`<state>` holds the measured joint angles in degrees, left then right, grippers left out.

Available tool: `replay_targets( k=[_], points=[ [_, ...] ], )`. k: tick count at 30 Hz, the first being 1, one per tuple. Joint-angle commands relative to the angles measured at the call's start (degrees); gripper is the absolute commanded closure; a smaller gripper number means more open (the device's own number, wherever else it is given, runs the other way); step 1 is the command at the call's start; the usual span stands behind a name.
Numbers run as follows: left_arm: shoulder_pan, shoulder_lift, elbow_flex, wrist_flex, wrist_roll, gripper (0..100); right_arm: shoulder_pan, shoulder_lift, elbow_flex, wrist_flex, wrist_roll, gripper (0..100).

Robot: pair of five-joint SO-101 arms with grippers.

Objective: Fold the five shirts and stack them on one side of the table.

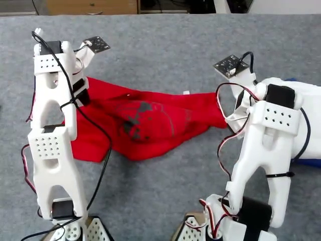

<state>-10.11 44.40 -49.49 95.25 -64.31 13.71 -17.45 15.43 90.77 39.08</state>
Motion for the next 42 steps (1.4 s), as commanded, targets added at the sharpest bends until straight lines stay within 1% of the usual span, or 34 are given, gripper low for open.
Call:
replay_targets(
  k=[1,5,12,15,19,23,29,32,42],
  points=[
    [1.5,-0.7,-0.5,-0.6,0.3,78,-0.7,-2.2,0.0,0.4,-0.7,73.1],
    [2.8,-0.6,-0.3,-0.7,0.3,78,-0.7,-2.2,0.0,0.2,-0.7,73.1],
    [2.9,1.1,-0.6,-0.8,0.3,78,-0.7,-2.2,-0.1,0.2,-0.7,73.1],
    [2.9,3.5,-0.6,-3.2,0.4,78,-0.7,-2.2,-0.1,0.3,-0.7,73.1],
    [2.9,5.2,-0.6,-6.6,3.6,78,-0.7,-2.2,-0.1,0.4,-0.7,73.1],
    [3.7,5.1,-0.6,-6.7,4.6,78,-0.7,-2.2,-0.1,0.4,-0.7,73.1],
    [5.2,3.2,-0.6,-6.7,4.9,86,-0.7,-2.2,-0.1,0.4,-0.7,73.1],
    [5.9,3.5,-0.6,-7.0,4.7,88,-0.7,-2.2,-0.1,0.4,-0.7,73.1],
    [6.2,3.6,-0.8,-7.1,4.9,88,-0.7,-2.2,-0.1,0.4,-0.6,73.1]
  ],
)
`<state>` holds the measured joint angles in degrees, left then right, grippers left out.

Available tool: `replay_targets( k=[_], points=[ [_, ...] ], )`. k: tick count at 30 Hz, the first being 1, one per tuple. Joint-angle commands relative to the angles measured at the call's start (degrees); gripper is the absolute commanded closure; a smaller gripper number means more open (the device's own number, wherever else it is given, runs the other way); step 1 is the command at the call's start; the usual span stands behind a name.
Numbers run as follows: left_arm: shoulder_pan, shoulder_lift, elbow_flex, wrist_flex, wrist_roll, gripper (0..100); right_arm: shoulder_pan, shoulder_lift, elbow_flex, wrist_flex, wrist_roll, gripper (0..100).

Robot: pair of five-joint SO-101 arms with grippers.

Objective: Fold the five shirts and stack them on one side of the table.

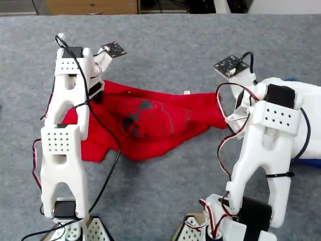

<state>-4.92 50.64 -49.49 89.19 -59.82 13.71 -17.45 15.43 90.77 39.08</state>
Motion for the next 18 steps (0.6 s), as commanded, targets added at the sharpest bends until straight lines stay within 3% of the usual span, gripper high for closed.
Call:
replay_targets(
  k=[1,18],
  points=[
    [1.0,-2.6,-1.6,-0.7,0.4,88,-0.7,-2.2,-0.1,0.4,-0.6,73.1],
    [1.8,-2.1,-6.2,-0.5,0.6,88,-0.7,-2.0,0.0,0.0,-0.3,73.1]
  ],
)
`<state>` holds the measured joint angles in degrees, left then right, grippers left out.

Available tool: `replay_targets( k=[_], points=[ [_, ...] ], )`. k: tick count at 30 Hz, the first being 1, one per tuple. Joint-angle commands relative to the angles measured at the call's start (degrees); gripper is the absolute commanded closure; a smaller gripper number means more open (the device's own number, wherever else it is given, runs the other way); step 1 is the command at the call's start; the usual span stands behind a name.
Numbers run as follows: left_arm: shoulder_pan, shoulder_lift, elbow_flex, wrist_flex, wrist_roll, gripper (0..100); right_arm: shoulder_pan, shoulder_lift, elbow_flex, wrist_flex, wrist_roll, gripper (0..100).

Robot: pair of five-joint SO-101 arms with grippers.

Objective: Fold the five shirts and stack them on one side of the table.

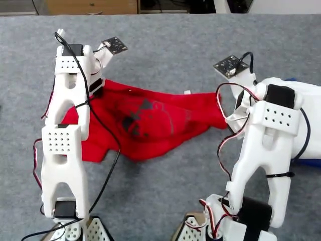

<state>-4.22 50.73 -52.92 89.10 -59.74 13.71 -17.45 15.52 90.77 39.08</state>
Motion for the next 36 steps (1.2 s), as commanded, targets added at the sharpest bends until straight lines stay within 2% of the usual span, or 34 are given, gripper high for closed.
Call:
replay_targets(
  k=[1,4,8,17,24,30,36],
  points=[
    [1.1,-2.2,-2.7,-0.4,0.5,88,-0.7,-1.9,-0.1,0.0,-0.3,73.1],
    [1.1,-2.3,-2.7,-0.6,0.5,89,-0.7,-1.9,-0.1,-0.1,-0.3,73.1],
    [1.1,-2.7,-2.8,-1.0,0.2,98,-0.7,-1.9,-0.1,-0.1,-0.3,73.1],
    [-0.2,-2.8,-2.9,0.4,0.1,98,-0.7,-1.9,-0.1,-0.1,-0.3,73.1],
    [-1.7,-5.6,-13.6,11.6,-2.6,98,-0.7,-1.9,-0.1,-0.1,-0.4,73.1],
    [-4.6,-8.3,-20.0,11.7,-2.6,98,-0.7,-1.9,-0.1,-0.1,-0.3,73.1],
    [-6.8,-11.4,-19.5,11.7,-2.7,98,-1.7,-1.9,-0.1,-0.1,-0.3,73.1]
  ],
)
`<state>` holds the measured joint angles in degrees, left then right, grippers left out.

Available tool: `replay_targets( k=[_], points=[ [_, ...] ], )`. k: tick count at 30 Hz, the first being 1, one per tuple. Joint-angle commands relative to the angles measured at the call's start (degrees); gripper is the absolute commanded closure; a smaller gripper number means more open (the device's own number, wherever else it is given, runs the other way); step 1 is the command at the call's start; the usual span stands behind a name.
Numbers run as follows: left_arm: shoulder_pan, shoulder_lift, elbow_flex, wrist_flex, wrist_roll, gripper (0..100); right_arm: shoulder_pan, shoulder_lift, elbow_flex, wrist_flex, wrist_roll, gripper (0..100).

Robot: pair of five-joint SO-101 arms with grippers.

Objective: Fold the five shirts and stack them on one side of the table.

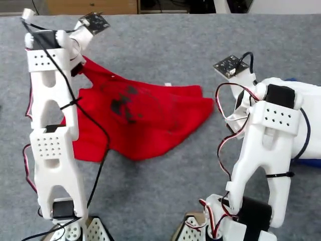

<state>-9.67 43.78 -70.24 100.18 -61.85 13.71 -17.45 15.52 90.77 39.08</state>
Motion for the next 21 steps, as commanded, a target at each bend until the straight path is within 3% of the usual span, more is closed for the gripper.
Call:
replay_targets(
  k=[1,7,12,15,21],
  points=[
    [-1.6,-4.4,-1.1,0.6,-0.6,98,-2.8,-1.9,-0.1,-0.1,-0.4,73.1],
    [-1.6,-4.4,10.1,0.5,-0.7,98,-14.3,1.7,1.0,-11.6,-1.1,74.7],
    [-1.8,-4.4,13.8,0.3,-0.6,98,-20.7,13.8,0.7,-23.9,-3.1,90.0],
    [-2.0,-4.4,13.8,0.3,-0.6,98,-23.0,22.3,-2.4,-25.9,-3.1,96.7],
    [-2.5,-4.8,13.6,0.2,-0.6,98,-22.9,38.0,-13.9,-24.2,-3.1,98.3]
  ],
)
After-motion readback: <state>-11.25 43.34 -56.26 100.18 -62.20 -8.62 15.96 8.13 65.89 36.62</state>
